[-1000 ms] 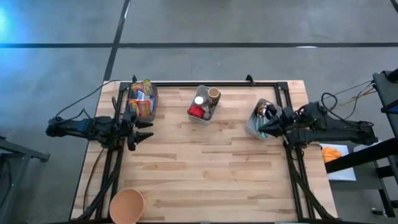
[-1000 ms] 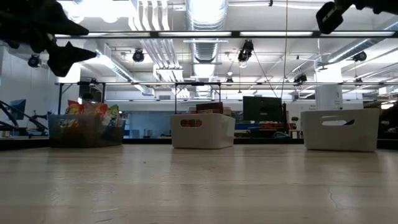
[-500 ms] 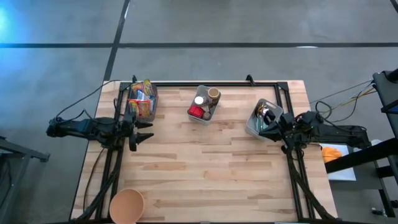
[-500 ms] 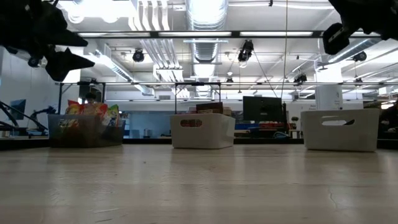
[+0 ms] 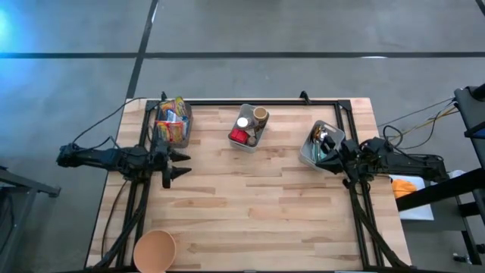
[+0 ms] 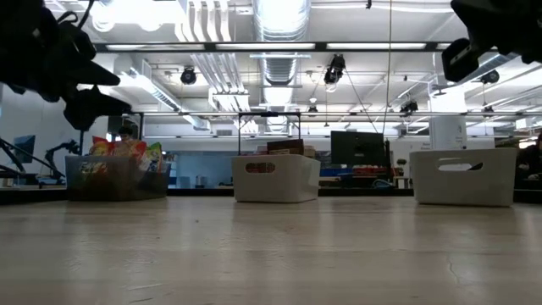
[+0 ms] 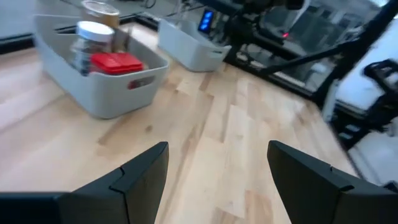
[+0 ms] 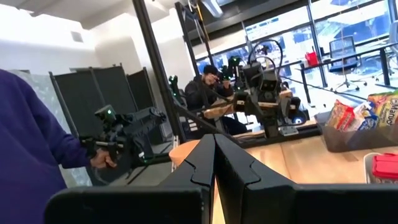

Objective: Pick & Place Food Item
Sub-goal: Return to Home Position

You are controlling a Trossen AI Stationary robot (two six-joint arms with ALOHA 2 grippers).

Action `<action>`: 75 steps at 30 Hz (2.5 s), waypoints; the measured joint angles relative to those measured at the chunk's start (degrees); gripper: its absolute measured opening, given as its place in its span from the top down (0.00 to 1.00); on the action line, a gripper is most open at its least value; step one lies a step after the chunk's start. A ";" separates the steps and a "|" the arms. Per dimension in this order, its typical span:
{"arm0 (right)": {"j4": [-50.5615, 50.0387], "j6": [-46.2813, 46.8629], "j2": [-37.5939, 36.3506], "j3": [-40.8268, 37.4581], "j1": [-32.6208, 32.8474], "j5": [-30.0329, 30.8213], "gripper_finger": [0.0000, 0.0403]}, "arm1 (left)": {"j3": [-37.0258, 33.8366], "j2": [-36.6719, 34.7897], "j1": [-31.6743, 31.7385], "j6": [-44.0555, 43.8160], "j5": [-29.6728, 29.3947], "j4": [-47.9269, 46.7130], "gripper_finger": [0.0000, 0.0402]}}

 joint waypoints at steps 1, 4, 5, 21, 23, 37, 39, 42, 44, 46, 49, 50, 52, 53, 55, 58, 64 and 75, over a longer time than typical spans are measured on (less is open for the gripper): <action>0.01 -0.10 0.01 0.05 0.00 0.00 0.98 | -1.09 0.00 0.00 -0.09 0.69 2.07 0.31; 0.00 -0.13 0.02 0.12 0.00 -0.05 0.98 | -2.99 0.00 0.00 -0.09 1.29 5.49 0.31; 0.02 -0.12 0.02 0.07 0.01 -0.08 0.98 | -3.23 0.00 0.00 -0.09 1.29 5.47 0.31; 3.39 -1.38 -0.02 -4.36 0.02 -0.47 0.98 | -5.75 0.12 -0.11 8.90 1.33 13.09 0.31; 3.42 -2.68 0.04 -4.74 0.00 -0.97 0.98 | -5.75 0.11 -0.11 9.64 1.34 13.06 0.31; -1.48 -2.32 0.13 -5.03 0.02 3.39 0.98 | -5.77 0.14 -0.11 11.58 1.32 12.93 0.31; -4.20 -0.29 0.15 -5.03 0.00 5.53 0.98 | -5.77 0.15 -0.11 11.58 1.32 12.91 0.31; -5.51 -0.08 0.17 -5.03 0.00 4.78 0.98 | -5.77 0.15 -0.11 11.56 1.32 12.87 0.31; -5.39 -1.18 0.15 -5.03 0.02 1.93 0.98 | -5.77 0.15 -0.11 11.56 1.32 12.87 0.31; -5.75 -1.80 0.17 -5.03 0.02 -0.07 0.98 | -5.77 0.15 -0.11 11.56 1.32 12.85 0.31; -7.04 -1.98 0.15 -5.03 0.02 -0.01 0.98 | -5.77 0.15 -0.11 11.53 1.32 12.83 0.31; -7.09 -2.02 0.17 -5.03 0.00 0.04 0.98 | -5.77 0.15 -0.11 11.53 1.32 12.81 0.31; -7.08 -2.02 0.15 -5.03 0.00 0.04 0.98 | -5.77 0.15 -0.11 11.53 1.32 12.80 0.31; -7.08 -2.02 0.15 -5.03 0.00 0.04 0.98 | -5.76 0.15 -0.11 11.53 1.32 12.78 0.31; -7.08 -2.02 0.15 -5.03 0.00 0.04 0.98 | -5.75 0.15 -0.11 11.53 1.32 12.72 0.31; -7.08 -2.04 0.15 -5.03 0.00 0.04 0.98 | -5.75 0.15 -0.11 11.51 1.32 12.72 0.31; -7.08 -2.04 0.15 -5.03 0.00 0.06 0.98 | -5.77 0.15 -0.11 11.49 1.32 12.70 0.31; -7.08 -2.04 0.15 -5.03 0.00 0.11 0.98 | -5.77 0.15 -0.11 11.36 1.31 12.69 0.31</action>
